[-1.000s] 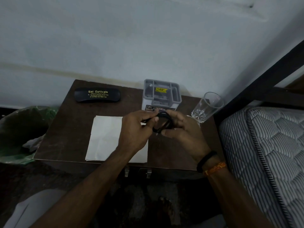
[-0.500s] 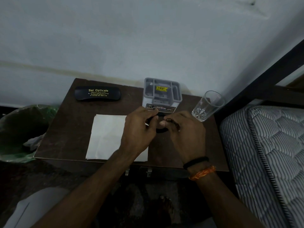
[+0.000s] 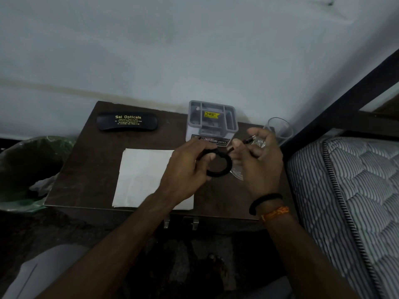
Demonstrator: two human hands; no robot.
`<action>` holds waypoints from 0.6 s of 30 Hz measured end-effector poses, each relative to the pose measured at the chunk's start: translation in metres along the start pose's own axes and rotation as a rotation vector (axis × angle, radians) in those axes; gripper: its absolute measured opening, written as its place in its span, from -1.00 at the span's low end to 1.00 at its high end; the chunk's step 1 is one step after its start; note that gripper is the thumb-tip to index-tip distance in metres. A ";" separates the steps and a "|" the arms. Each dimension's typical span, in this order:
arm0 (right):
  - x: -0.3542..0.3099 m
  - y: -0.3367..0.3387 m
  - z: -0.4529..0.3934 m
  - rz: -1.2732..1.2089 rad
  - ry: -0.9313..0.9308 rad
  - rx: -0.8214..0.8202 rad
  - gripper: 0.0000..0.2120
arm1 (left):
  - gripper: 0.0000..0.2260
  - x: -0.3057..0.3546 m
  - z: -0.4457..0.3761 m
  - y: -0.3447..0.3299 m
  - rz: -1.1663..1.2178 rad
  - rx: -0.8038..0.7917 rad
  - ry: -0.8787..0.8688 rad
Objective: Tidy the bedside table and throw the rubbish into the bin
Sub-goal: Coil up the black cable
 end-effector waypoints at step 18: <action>0.020 -0.005 -0.003 0.378 0.059 -0.249 -0.90 | -0.68 0.003 -0.002 -0.004 0.388 -0.024 0.229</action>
Point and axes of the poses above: each hand's wrist, its own z-axis away from the middle knuckle, its own y-axis out of the back of the hand, x = y × z, the point moved 1 cm from there along -z, towards the middle knuckle, and after that the axes turned 2 degrees about z, right-handed, at the moved point
